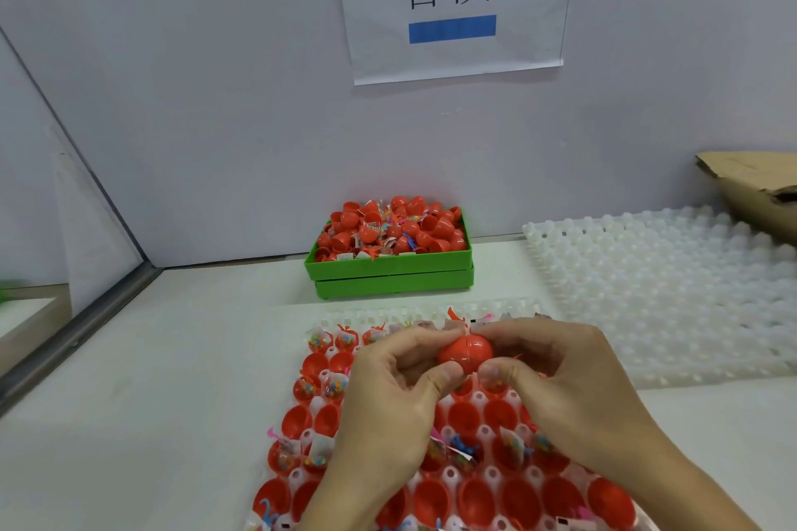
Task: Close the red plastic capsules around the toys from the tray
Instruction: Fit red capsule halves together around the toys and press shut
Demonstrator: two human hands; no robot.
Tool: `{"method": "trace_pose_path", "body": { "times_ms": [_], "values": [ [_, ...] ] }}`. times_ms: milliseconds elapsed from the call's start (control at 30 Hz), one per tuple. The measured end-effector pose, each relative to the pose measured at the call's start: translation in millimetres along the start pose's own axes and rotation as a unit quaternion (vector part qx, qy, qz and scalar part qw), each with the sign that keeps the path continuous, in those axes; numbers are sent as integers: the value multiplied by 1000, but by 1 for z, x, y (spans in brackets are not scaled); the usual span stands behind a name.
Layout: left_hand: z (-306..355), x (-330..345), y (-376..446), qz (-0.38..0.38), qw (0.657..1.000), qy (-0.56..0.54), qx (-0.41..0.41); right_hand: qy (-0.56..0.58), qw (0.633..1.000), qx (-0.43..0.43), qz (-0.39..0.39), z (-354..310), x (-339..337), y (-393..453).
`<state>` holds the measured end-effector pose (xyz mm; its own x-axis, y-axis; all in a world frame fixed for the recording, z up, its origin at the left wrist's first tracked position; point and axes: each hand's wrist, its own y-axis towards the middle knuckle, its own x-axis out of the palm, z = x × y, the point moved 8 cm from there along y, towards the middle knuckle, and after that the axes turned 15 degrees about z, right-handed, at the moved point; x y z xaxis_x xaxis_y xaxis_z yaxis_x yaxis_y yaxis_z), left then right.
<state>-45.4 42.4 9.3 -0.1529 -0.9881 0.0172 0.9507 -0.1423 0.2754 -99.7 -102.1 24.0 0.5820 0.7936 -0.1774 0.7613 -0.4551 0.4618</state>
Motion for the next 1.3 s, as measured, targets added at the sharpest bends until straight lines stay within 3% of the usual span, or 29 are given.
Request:
{"method": "trace_pose_path", "body": {
  "times_ms": [233,800,1100,1300],
  "values": [
    [4,0,-2,5,1000,13,14,-3,999,-31,30,-4,-3,1],
    [-4,-2,-3,40,997,56,-16,-121,980,-159,-24,-6,7,-2],
    [0,-5,-3,36,995,92,17,-91,986,-138,1,-8,6,-5],
    [16,-10,-1,68,989,109,77,-43,996,-73,0,-5,12,-8]
  ]
}}
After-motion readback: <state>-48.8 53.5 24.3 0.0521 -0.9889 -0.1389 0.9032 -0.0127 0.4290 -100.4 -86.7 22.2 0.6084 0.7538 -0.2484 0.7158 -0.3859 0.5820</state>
